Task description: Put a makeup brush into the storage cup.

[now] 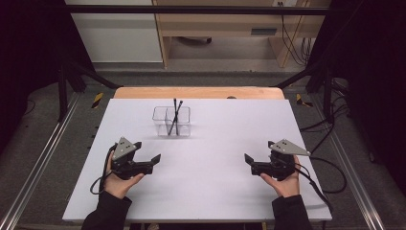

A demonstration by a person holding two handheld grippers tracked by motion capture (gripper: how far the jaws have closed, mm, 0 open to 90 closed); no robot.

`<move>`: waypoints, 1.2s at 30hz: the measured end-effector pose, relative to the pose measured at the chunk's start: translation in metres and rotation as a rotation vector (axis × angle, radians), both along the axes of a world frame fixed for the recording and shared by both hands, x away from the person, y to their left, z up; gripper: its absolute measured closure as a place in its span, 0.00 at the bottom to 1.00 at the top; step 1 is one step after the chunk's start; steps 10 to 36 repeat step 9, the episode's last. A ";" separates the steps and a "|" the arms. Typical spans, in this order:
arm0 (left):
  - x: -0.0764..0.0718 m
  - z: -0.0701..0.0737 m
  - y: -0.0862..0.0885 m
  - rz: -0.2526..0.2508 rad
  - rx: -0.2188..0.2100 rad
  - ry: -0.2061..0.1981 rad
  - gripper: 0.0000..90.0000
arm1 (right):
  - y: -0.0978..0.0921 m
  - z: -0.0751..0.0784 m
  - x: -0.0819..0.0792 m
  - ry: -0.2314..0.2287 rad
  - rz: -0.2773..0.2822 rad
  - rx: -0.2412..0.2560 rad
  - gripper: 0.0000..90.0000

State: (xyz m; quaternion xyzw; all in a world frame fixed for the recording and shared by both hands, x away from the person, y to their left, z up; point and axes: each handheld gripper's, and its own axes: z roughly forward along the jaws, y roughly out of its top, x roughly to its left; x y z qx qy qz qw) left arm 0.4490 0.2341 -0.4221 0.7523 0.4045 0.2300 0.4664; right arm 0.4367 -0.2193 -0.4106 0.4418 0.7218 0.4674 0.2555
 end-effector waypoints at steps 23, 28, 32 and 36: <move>-0.002 -0.007 0.011 0.029 -0.014 0.017 0.13 | -0.001 0.000 -0.001 0.004 0.002 0.000 0.03; -0.002 -0.007 0.011 0.029 -0.014 0.017 0.13 | -0.001 0.000 -0.001 0.004 0.002 0.000 0.03; -0.002 -0.007 0.011 0.029 -0.014 0.017 0.13 | -0.001 0.000 -0.001 0.004 0.002 0.000 0.03; -0.002 -0.007 0.011 0.029 -0.014 0.017 0.13 | -0.001 0.000 -0.001 0.004 0.002 0.000 0.03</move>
